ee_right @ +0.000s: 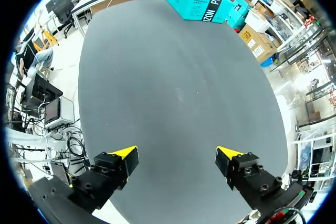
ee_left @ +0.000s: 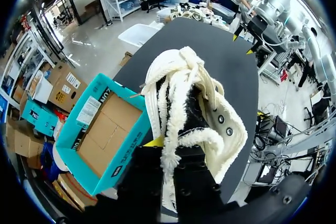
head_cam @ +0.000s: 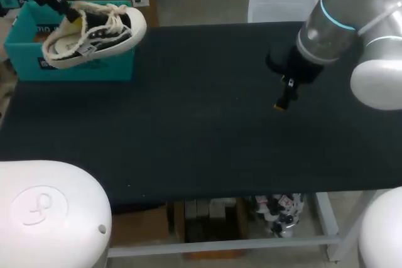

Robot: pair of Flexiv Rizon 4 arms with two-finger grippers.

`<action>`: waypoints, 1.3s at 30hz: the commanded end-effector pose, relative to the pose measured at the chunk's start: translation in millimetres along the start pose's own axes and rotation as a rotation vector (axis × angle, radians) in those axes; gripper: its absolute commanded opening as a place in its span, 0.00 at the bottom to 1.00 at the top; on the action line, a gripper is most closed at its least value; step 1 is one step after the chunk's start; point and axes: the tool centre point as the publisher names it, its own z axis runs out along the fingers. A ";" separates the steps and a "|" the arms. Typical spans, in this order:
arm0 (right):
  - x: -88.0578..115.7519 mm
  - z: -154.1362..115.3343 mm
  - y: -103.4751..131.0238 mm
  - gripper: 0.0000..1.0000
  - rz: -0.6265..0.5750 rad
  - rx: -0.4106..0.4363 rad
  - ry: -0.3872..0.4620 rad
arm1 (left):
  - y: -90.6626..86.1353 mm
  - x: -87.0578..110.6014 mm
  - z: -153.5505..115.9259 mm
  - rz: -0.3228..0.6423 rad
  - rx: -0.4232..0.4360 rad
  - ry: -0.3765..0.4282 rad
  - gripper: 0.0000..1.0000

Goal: Open the shoe tongue, take the insole out of the shoe, put the insole back into the shoe, and pack the shoe into the shoebox

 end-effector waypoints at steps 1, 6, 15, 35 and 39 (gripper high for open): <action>0.9 -0.8 0.0 1.00 0.001 0.003 -0.002 | 14.7 -27.1 -22.2 0.013 0.031 0.097 0.00; 0.9 -0.8 0.0 1.00 0.001 0.003 -0.002 | 19.5 -59.5 -8.0 0.037 0.041 0.145 0.00; 0.9 -0.8 0.0 1.00 0.001 0.003 -0.002 | 12.6 -117.7 31.6 0.086 -0.043 0.212 0.00; 0.9 -0.8 0.0 1.00 0.001 0.003 -0.002 | 32.6 -215.9 79.3 0.145 -0.042 0.304 0.00; 0.9 -0.8 0.0 1.00 0.001 0.003 -0.002 | 39.7 -230.1 89.0 0.158 -0.034 0.319 0.00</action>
